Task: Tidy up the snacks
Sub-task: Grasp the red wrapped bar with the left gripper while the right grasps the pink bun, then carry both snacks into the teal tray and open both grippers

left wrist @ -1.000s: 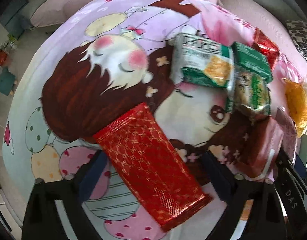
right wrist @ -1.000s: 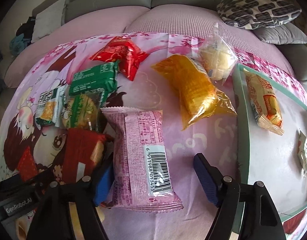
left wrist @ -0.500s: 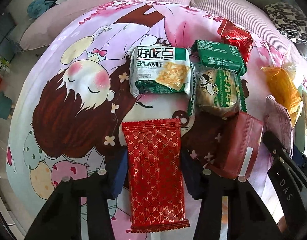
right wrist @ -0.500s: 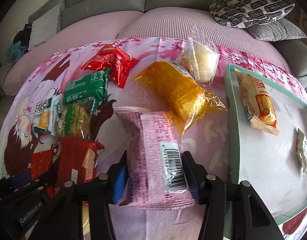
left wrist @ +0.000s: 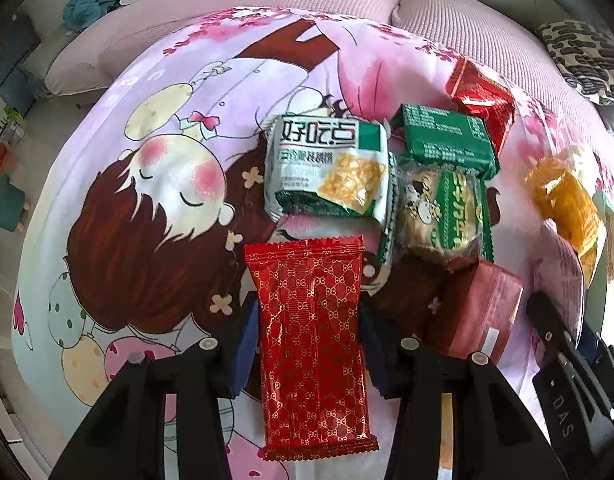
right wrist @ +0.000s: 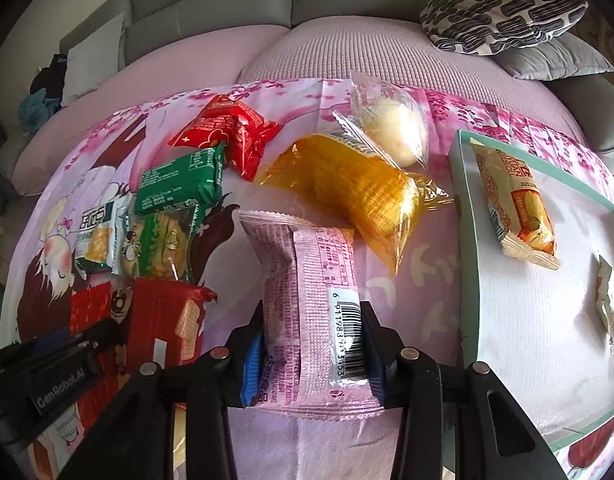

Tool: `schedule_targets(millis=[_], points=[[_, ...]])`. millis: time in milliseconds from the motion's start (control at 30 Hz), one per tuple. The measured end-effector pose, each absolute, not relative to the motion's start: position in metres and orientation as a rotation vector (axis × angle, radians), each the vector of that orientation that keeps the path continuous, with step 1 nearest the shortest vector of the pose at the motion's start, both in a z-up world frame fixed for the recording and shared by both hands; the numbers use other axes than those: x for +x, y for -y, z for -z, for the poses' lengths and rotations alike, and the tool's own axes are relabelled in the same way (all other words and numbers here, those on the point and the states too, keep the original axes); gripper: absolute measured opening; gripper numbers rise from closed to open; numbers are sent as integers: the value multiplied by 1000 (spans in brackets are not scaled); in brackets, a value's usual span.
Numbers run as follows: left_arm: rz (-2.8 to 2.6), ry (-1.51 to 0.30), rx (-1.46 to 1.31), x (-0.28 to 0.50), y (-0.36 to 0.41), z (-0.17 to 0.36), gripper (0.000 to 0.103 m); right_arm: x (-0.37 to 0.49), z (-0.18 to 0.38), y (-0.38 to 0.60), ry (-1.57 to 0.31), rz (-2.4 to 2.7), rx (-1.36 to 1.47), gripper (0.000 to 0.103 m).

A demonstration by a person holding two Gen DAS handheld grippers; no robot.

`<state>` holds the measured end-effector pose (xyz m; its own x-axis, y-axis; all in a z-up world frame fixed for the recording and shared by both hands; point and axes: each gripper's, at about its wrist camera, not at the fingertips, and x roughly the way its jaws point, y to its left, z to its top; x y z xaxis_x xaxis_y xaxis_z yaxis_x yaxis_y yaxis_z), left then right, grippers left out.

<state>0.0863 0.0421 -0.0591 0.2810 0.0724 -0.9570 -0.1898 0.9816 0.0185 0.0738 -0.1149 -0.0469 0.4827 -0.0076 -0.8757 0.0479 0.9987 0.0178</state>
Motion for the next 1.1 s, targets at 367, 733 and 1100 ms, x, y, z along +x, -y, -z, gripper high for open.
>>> schedule_targets(millis=[367,733,1100], points=[[-190,-1246,-147,82,-68,40,48,70,41,106,-1064,11,9,43],[-190,-1184,-175,86,-87,14,48,61,23,105,-1022,-4,21,43],[-118,-1129,-156,96,-45,-2,48,59,9,120,-995,17,48,43]])
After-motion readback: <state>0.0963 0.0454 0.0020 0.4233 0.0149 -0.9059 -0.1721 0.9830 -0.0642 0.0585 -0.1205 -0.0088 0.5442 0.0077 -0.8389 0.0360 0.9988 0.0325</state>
